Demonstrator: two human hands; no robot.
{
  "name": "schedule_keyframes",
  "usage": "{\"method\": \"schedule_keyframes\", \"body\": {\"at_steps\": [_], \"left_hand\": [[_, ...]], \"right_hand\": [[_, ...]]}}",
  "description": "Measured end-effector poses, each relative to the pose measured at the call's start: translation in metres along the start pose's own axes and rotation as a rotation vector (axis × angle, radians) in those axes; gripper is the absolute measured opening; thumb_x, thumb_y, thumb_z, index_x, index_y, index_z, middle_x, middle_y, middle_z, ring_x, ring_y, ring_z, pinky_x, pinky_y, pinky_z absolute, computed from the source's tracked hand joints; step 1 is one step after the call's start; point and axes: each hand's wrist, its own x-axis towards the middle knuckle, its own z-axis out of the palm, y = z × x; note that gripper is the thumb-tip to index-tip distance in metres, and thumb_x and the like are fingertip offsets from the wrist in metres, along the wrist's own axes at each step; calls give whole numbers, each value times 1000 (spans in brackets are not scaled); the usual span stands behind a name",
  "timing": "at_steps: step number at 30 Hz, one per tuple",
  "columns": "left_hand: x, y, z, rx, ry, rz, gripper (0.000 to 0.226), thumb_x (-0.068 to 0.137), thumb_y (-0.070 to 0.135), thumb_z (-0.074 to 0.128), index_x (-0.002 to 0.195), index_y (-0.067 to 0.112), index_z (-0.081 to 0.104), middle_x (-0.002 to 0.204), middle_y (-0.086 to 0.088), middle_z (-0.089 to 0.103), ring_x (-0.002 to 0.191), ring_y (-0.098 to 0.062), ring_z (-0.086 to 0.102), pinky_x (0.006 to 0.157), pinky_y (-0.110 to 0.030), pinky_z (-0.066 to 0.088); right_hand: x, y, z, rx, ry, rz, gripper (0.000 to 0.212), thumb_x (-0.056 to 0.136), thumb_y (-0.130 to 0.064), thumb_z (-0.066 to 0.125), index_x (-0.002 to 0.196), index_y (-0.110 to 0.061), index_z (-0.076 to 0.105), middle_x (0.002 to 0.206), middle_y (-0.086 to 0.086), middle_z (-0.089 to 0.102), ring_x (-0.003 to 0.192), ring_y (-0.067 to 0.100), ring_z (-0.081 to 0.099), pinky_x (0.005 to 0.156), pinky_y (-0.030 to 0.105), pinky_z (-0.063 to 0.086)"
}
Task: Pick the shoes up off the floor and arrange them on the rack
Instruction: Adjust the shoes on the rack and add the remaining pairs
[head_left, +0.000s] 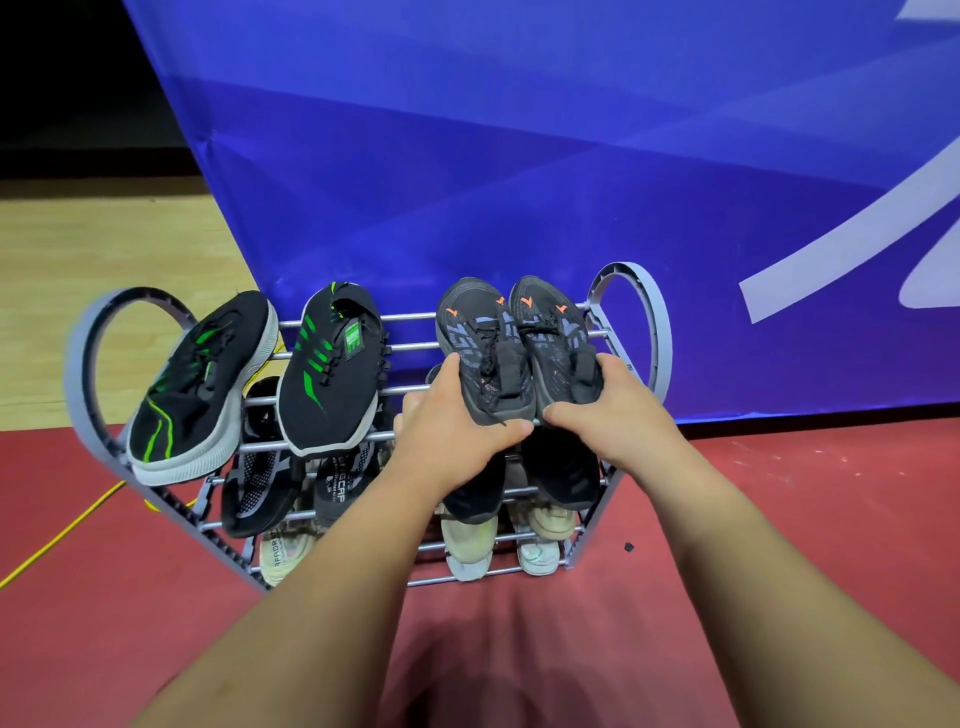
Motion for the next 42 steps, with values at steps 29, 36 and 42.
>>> {"method": "schedule_keyframes", "body": {"at_steps": [29,36,42], "left_hand": [[-67,-139,-177,104,428,-420,88,76,55,76,147,17,40,139,-13,52,129,-39,45,109,-49,41],[-57,-134,-164,100,489,-307,75,71,51,85,128,13,53,126,-5,62,119,-34,55,100,-49,47],[-56,-133,-161,75,498,-274,84,70,50,86,137,13,50,131,-5,62,123,-33,55,103,-50,46]], "right_hand": [[-46,-124,154,456,-739,355,78,89,-69,62,114,5,64,95,25,77,85,39,78,73,46,63],[-51,-128,158,663,-683,348,47,97,-42,66,117,0,62,96,24,77,84,35,78,67,39,63],[-47,-127,159,826,-546,324,35,100,-27,61,126,-4,59,95,24,77,84,35,78,65,39,63]]}}
